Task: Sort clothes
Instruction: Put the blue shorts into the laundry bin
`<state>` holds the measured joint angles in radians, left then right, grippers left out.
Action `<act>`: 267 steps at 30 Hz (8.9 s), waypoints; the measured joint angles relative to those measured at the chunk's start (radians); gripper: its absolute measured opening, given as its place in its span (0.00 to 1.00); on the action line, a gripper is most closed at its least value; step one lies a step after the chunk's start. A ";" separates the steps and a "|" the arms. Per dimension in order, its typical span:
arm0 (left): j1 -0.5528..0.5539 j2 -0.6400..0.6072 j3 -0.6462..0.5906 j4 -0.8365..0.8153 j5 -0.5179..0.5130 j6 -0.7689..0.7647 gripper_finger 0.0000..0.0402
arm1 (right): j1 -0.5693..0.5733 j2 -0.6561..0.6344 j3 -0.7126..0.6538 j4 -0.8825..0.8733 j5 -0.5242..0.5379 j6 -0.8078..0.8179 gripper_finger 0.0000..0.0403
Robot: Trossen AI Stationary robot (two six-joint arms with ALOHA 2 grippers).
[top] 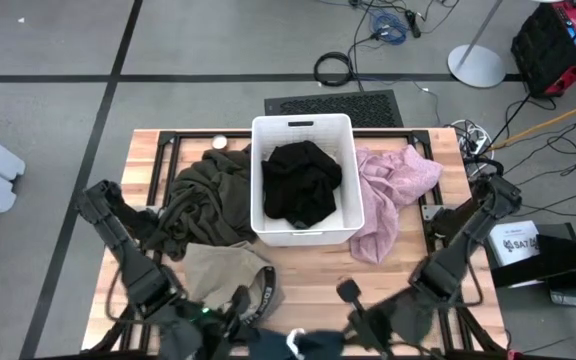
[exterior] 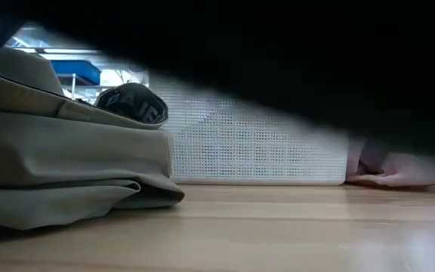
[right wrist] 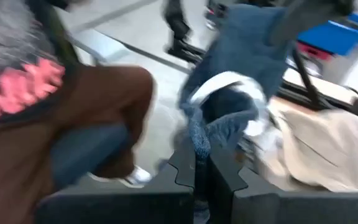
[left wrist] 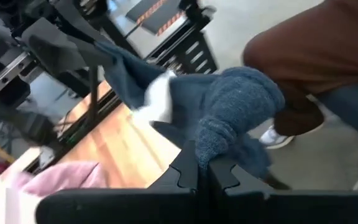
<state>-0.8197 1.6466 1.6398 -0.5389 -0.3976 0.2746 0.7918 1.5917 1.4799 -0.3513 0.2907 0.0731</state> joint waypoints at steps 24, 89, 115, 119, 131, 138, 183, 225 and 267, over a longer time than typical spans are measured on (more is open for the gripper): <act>0.286 0.015 -0.001 0.015 0.326 0.021 0.00 | -0.204 0.053 -0.002 0.062 -0.166 -0.202 0.01; 0.359 0.031 -0.002 0.060 0.404 -0.139 0.00 | -0.083 -0.050 0.000 -0.254 0.215 0.153 0.26; 0.384 -0.061 0.000 0.105 0.153 -0.362 0.00 | 0.029 0.144 -0.056 -0.270 0.257 0.689 0.46; 0.383 -0.063 0.000 0.097 0.153 -0.374 0.00 | 0.019 0.143 -0.056 -0.258 0.352 0.671 0.56; 0.383 -0.063 0.000 0.076 0.152 -0.374 0.00 | -0.040 0.232 -0.055 -0.114 0.357 0.606 0.63; 0.383 -0.063 0.000 0.059 0.152 -0.374 0.00 | -0.079 0.254 -0.055 -0.063 0.411 0.557 0.39; 0.474 0.040 -0.103 0.274 0.310 -0.173 0.00 | 0.049 -0.186 -0.080 -0.593 0.332 0.617 0.00; 0.388 0.278 -0.545 0.871 0.315 -0.532 0.00 | -0.125 0.131 -0.285 -0.020 -0.010 0.562 0.00; 0.320 -0.167 -0.502 0.345 -0.170 -0.229 0.42 | -0.140 0.172 -0.226 -0.090 -0.018 0.328 0.47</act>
<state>-0.4999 1.4792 1.1374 -0.1937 -0.5675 0.0453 0.6522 1.7641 1.2537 -0.4416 0.2726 0.4006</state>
